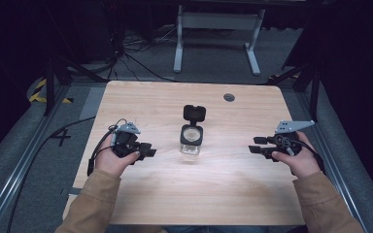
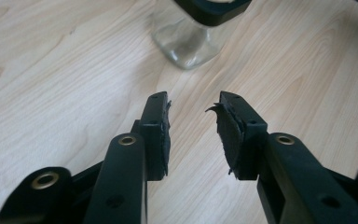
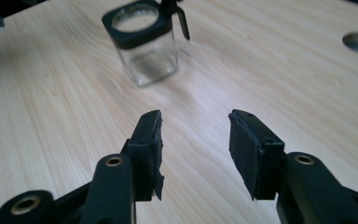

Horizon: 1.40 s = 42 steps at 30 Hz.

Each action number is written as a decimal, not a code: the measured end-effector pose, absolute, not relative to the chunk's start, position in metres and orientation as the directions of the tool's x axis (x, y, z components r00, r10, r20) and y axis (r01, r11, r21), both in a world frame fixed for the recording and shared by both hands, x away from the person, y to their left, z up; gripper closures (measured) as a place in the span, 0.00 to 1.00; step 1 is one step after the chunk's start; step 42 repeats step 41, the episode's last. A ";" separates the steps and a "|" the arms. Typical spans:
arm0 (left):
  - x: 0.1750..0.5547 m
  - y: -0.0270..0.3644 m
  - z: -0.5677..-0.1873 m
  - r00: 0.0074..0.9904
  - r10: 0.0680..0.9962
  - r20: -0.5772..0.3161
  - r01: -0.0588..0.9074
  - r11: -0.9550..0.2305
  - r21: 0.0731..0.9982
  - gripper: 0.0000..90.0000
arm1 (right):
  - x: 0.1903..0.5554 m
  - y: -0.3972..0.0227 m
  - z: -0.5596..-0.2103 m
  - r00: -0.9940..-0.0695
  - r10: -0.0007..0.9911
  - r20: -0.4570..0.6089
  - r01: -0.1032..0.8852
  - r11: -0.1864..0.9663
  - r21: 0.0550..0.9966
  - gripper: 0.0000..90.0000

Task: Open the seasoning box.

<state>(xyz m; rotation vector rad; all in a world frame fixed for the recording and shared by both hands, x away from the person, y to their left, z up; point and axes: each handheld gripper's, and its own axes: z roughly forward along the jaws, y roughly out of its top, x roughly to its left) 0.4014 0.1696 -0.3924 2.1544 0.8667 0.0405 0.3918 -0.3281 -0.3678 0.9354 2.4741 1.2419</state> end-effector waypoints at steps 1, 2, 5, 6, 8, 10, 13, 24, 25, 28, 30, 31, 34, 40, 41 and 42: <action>0.401 0.170 -0.392 0.765 0.595 -0.245 0.570 -0.449 0.689 0.70 | 0.391 -0.331 -0.372 -0.770 0.632 0.087 0.447 0.437 0.781 0.59; 0.401 0.172 -0.394 0.759 0.603 -0.245 0.574 -0.443 0.688 0.70 | 0.391 -0.331 -0.372 -0.770 0.632 0.087 0.447 0.437 0.781 0.59; 0.399 0.179 -0.400 0.745 0.614 -0.261 0.594 -0.433 0.678 0.68 | 0.385 -0.342 -0.383 -0.748 0.656 0.098 0.469 0.419 0.777 0.57; 0.399 0.183 -0.405 0.740 0.622 -0.257 0.600 -0.437 0.670 0.67 | 0.382 -0.347 -0.390 -0.738 0.666 0.108 0.484 0.412 0.772 0.55; 0.399 0.184 -0.408 0.734 0.629 -0.256 0.604 -0.434 0.669 0.67 | 0.381 -0.349 -0.394 -0.732 0.673 0.105 0.488 0.411 0.770 0.55; 0.398 0.188 -0.414 0.721 0.640 -0.267 0.623 -0.428 0.655 0.66 | 0.379 -0.354 -0.403 -0.722 0.684 0.101 0.495 0.409 0.767 0.55; 0.400 0.190 -0.422 0.712 0.646 -0.277 0.642 -0.437 0.630 0.64 | 0.378 -0.358 -0.412 -0.711 0.697 0.090 0.511 0.425 0.747 0.54; 0.409 0.194 -0.447 0.708 0.656 -0.260 0.646 -0.454 0.613 0.58 | 0.384 -0.356 -0.443 -0.700 0.714 0.036 0.533 0.487 0.692 0.52; 0.409 0.194 -0.450 0.711 0.654 -0.258 0.645 -0.459 0.612 0.57 | 0.384 -0.355 -0.444 -0.696 0.718 0.020 0.526 0.491 0.694 0.51; 0.411 0.195 -0.456 0.707 0.653 -0.271 0.654 -0.459 0.601 0.56 | 0.384 -0.355 -0.447 -0.688 0.725 0.019 0.523 0.479 0.705 0.50; 0.411 0.194 -0.458 0.714 0.649 -0.263 0.648 -0.469 0.600 0.55 | 0.385 -0.355 -0.450 -0.681 0.732 0.021 0.529 0.472 0.706 0.50; 0.412 0.194 -0.458 0.722 0.645 -0.251 0.639 -0.481 0.600 0.54 | 0.385 -0.355 -0.452 -0.677 0.735 0.016 0.528 0.471 0.706 0.49; 0.411 0.191 -0.460 0.727 0.640 -0.249 0.633 -0.483 0.605 0.52 | 0.386 -0.356 -0.453 -0.675 0.738 0.015 0.527 0.467 0.710 0.49; 0.411 0.190 -0.459 0.734 0.642 -0.221 0.611 -0.482 0.628 0.47 | 0.388 -0.357 -0.456 -0.667 0.745 0.025 0.533 0.452 0.715 0.48; 0.411 0.190 -0.459 0.729 0.646 -0.225 0.615 -0.475 0.629 0.47 | 0.388 -0.356 -0.456 -0.666 0.746 0.026 0.533 0.451 0.716 0.48; 0.411 0.190 -0.459 0.729 0.646 -0.225 0.615 -0.475 0.629 0.47 | 0.388 -0.356 -0.456 -0.666 0.746 0.026 0.533 0.451 0.716 0.48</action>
